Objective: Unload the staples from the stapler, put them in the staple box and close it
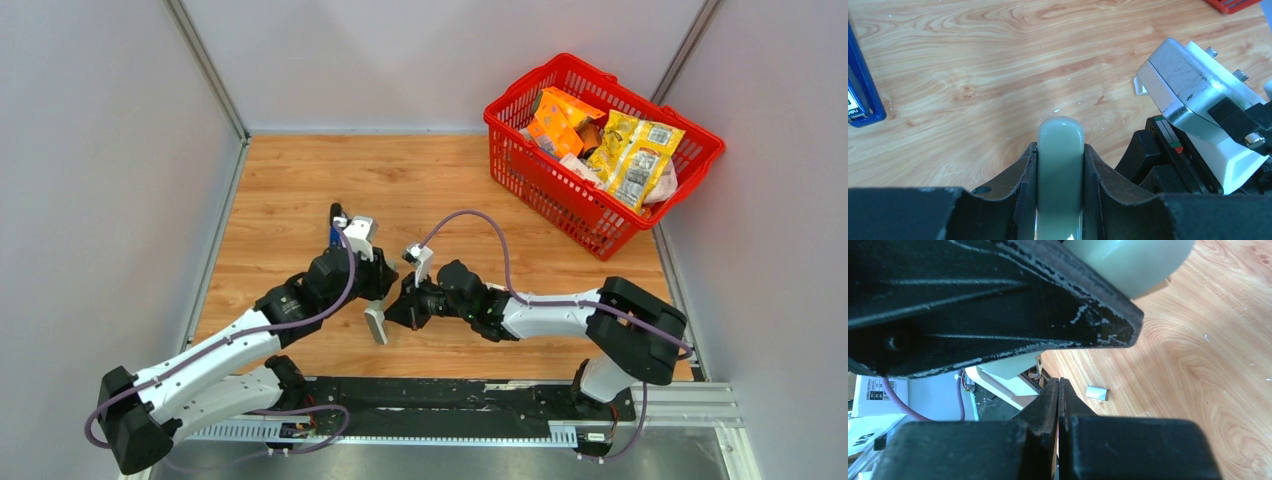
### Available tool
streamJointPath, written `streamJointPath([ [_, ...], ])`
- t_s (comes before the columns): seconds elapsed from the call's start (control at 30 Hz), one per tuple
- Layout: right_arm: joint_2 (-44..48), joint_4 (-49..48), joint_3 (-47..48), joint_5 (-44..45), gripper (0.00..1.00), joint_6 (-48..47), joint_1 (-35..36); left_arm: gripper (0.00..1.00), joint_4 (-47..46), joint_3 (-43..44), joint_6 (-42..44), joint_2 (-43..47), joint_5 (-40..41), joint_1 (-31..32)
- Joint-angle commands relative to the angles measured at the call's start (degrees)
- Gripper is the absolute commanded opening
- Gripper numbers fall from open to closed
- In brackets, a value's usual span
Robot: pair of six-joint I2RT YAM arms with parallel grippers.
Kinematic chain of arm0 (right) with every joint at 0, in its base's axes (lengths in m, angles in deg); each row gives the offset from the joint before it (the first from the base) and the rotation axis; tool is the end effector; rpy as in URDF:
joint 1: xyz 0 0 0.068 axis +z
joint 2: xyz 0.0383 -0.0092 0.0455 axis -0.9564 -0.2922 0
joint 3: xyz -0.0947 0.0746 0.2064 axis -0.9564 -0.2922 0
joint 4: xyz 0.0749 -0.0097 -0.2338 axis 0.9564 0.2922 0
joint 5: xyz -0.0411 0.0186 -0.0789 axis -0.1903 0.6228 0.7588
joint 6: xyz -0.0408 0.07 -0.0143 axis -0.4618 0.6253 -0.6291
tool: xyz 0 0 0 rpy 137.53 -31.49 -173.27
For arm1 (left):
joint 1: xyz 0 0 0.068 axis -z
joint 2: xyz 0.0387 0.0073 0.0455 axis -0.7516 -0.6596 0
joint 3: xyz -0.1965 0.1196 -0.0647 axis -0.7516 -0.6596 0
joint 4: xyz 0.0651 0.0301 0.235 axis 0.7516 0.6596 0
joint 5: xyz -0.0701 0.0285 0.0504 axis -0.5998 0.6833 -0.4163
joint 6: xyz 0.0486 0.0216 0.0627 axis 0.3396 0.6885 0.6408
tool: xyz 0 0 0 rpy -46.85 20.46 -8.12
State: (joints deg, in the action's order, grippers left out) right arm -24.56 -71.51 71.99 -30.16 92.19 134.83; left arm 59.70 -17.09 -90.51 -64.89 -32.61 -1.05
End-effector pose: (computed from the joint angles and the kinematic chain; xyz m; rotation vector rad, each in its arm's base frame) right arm 0.1455 0.3113 0.1572 -0.7483 2.0281 1.2870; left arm 0.1677 -0.1610 0.2320 0.1710 2.0836 -0.6272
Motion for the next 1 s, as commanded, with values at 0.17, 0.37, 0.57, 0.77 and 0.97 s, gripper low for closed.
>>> streamJointPath([
  [0.17, -2.74, -12.88, 0.00, -10.50, 0.00, 5.65, 3.04, 0.00, -4.96, 4.31, 1.41, -3.12, 5.35, -0.40],
  [0.37, -3.62, -17.01, -0.70, -11.30, 0.00, 7.32, 3.13, 0.00, -4.96, 5.37, 1.76, -6.19, 5.53, -0.31],
  [0.57, -3.80, -18.51, -0.53, -11.56, 0.00, 7.85, 3.22, 0.00, -4.00, 7.39, 2.46, -9.45, 4.65, -0.39],
  [0.77, -2.57, -17.64, -1.32, -10.51, 0.00, 6.88, 3.22, 0.00, -3.56, 7.74, 2.99, -8.66, 5.09, -0.31],
  [0.97, 0.15, -12.46, -1.14, -8.31, 0.00, 4.16, 3.13, 0.00, -2.50, 9.15, 3.96, -7.70, 2.37, -0.40],
])
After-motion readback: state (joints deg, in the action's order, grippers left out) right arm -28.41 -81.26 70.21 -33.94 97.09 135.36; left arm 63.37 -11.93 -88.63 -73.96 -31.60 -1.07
